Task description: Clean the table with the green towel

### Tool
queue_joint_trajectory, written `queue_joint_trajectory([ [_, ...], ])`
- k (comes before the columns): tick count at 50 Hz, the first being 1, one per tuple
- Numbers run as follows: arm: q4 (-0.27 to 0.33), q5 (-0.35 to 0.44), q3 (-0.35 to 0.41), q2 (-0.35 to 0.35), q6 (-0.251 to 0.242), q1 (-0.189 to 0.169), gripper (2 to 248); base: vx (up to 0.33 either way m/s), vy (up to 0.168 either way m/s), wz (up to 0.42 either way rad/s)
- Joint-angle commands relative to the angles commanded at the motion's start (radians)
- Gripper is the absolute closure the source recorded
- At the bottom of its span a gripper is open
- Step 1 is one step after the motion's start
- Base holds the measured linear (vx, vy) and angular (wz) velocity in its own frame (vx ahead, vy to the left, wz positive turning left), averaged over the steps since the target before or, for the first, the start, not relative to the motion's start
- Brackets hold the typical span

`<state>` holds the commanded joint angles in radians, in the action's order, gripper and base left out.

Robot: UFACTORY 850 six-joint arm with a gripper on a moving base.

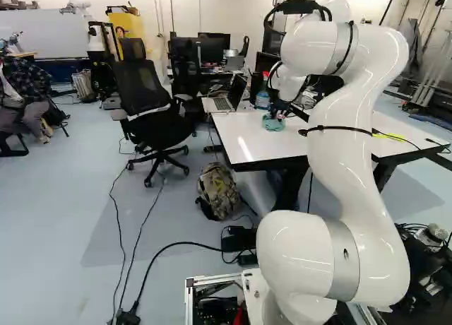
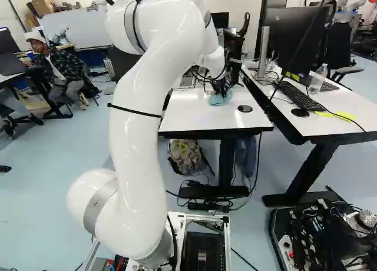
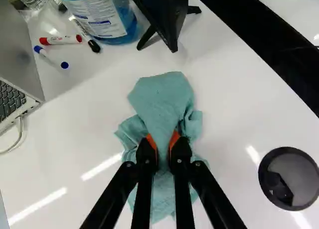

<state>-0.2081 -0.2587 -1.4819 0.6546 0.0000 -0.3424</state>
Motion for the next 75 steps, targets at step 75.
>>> queue_joint_trajectory([
  [75, 0.000, 0.000, 0.326, -0.339, 0.000, 0.034, 204, 0.000, 0.000, 0.000],
])
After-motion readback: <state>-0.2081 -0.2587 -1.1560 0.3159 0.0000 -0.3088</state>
